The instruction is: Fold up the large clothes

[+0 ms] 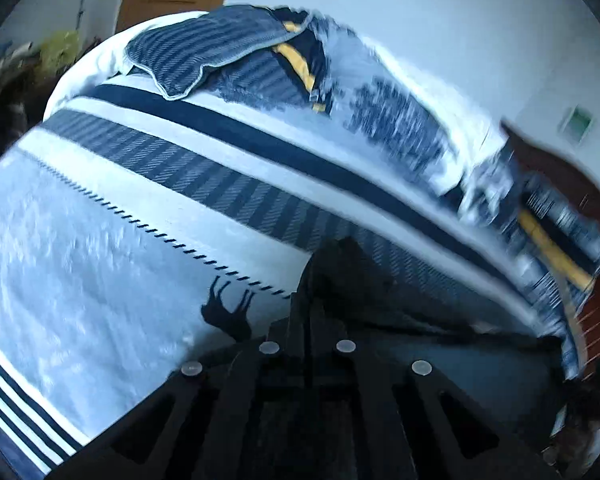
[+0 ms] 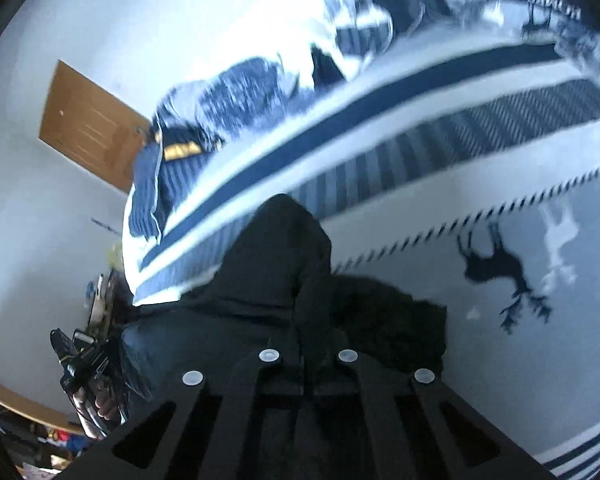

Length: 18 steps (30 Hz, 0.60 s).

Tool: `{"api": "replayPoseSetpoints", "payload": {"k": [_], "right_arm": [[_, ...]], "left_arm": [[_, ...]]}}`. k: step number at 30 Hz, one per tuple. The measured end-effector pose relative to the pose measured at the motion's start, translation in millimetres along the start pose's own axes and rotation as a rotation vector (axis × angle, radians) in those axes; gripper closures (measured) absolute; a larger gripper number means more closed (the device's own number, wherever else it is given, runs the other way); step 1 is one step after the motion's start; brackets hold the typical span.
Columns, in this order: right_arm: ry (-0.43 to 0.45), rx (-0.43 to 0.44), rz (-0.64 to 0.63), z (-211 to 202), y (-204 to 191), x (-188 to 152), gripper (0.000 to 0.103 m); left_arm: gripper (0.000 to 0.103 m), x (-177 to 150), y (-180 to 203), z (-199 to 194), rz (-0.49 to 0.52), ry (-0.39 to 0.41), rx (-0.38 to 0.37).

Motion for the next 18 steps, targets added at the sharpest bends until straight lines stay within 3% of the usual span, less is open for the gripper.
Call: {"api": "replayPoseSetpoints", "payload": {"k": [2,5,7,10,11,13,14,15,16,17,18], "right_arm": [[-0.020,-0.078,-0.017,19,3,0,0.101],[-0.031,-0.103,-0.003,35,5,-1,0.101],[-0.008,-0.147,-0.016,40,8,-1,0.101],[-0.111,-0.237,-0.040,86,22,-10,0.100],[-0.144,-0.234,-0.013,97,29,-12,0.099],[-0.150,-0.194,0.060,99,40,-13,0.099],[-0.127,-0.171,0.096,91,44,-12,0.099],[-0.101,-0.152,0.113,81,44,-11,0.098],[-0.071,-0.138,0.124,65,46,-10,0.097],[-0.057,-0.135,0.127,54,46,-12,0.094],[-0.035,-0.126,0.123,38,47,-16,0.079]], "left_arm": [[0.102,0,0,18,0.001,-0.038,0.039],[0.102,5,-2,23,0.015,-0.013,0.059],[0.101,3,-4,38,0.045,-0.034,0.110],[0.096,-10,-13,76,0.031,-0.164,0.230],[0.096,-11,-15,79,0.026,-0.186,0.239],[0.096,-6,-19,66,0.005,-0.144,0.228],[0.087,-3,-23,55,-0.018,-0.113,0.220],[0.064,0,-28,44,-0.040,-0.090,0.218],[0.049,4,-35,27,-0.071,-0.058,0.224],[0.024,6,-40,11,-0.091,-0.028,0.237],[0.018,7,-47,-8,-0.111,0.016,0.256]]}}
Point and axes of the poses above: each gripper's, at about its wrist camera, not at the fingertips, and z roughly the way its jaws point, y to its right, x to its top, the point moved 4 cm from there along z, roughly the way its jaws point, and after that the axes turned 8 degrees about -x, right-handed, at the moved point
